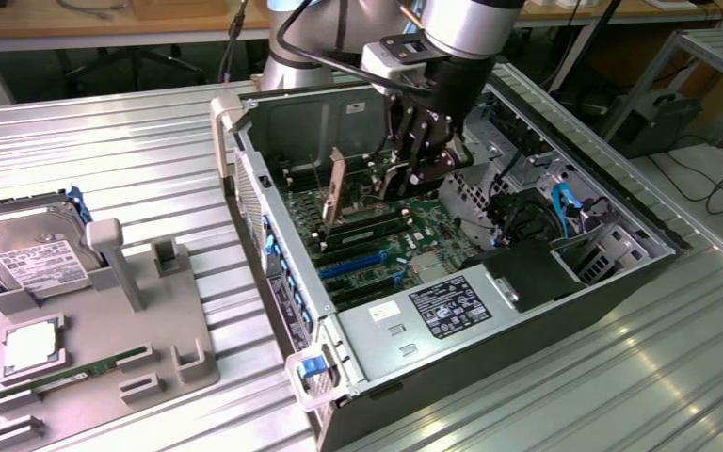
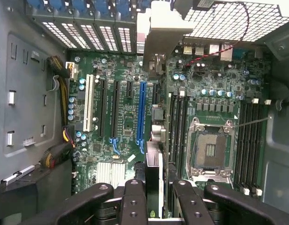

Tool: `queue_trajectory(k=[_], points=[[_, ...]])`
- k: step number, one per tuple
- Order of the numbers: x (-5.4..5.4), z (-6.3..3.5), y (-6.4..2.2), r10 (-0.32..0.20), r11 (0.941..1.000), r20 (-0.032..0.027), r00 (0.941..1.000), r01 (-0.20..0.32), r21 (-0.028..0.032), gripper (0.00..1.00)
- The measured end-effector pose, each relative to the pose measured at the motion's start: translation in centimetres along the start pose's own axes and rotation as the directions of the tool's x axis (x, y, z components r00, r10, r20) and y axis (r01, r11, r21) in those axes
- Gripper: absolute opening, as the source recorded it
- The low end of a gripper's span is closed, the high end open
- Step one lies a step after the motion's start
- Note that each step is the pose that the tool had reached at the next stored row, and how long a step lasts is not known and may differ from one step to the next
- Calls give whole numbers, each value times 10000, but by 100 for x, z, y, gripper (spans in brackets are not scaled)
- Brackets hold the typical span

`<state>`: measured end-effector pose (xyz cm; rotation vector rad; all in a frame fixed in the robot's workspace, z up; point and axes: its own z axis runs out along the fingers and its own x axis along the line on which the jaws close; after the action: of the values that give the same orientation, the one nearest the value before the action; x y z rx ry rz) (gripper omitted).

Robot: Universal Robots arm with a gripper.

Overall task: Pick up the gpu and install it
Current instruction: 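Insert the gpu into the slot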

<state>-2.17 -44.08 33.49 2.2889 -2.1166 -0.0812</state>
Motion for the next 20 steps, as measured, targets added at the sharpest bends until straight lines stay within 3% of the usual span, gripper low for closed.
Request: queue_trajectory(k=[18, 20], points=[[4, 90, 1, -1, 10000, 2, 10000, 1, 0, 27], [4, 115, 0, 1, 10000, 5, 10000, -1, -32, 27]])
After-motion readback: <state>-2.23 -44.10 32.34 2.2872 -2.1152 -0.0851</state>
